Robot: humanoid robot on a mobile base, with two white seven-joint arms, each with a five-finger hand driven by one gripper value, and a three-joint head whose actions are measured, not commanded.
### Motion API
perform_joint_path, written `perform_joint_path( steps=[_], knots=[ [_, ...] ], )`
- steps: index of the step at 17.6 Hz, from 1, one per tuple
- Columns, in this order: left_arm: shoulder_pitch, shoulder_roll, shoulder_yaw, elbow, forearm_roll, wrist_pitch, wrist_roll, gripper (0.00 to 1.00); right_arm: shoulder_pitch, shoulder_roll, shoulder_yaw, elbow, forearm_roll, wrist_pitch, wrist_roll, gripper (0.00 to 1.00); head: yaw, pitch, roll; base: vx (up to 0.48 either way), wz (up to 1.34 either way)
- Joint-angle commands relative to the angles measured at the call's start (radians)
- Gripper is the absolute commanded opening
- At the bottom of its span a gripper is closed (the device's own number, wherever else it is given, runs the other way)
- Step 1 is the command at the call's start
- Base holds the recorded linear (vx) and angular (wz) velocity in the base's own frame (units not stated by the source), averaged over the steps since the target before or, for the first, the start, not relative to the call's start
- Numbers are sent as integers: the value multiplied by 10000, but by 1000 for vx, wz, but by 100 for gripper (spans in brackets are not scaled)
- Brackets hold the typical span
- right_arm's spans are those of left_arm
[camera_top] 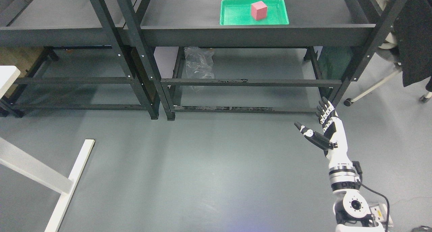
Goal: Pick pink block from left shelf to tray
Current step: 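Drive toward the shelf while raising the right hand toward the green tray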
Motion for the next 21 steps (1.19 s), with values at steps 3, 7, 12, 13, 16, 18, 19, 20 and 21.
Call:
perform_joint_path(
  steps=[3,7,12,13,16,18,19,20,21],
  knots=[
    [-307,175,0,-175,0,-4,7,100,-9,-172,31,-7,14,46,42,100,0,0,0,0,0],
    [-291,175,0,-175,0,-4,7,100,-70,-172,32,54,167,568,-65,100,0,0,0,0,0],
    [-291,175,0,-175,0,-4,7,100,-345,-172,-30,-22,3589,460,-828,100,0,0,0,0,0],
    [-291,175,0,-175,0,-4,7,100,-377,-172,-45,-83,4712,476,-1318,100,0,0,0,0,0],
    [-291,175,0,-175,0,-4,7,100,-392,-172,-15,-298,6349,476,-1906,100,0,0,0,0,0],
    [-291,175,0,-175,0,-4,7,100,-499,-172,62,-298,6334,430,-1906,100,0,0,0,0,0],
    [-291,175,0,-175,0,-4,7,100,-500,-172,62,-314,6334,217,-1906,100,0,0,0,0,0],
    [-291,175,0,-175,0,-4,7,100,-500,-172,62,-314,6334,-165,-1830,100,0,0,0,0,0],
    [-291,175,0,-175,0,-4,7,100,-530,-172,62,-314,6425,-244,-1830,100,0,0,0,0,0]
  ],
)
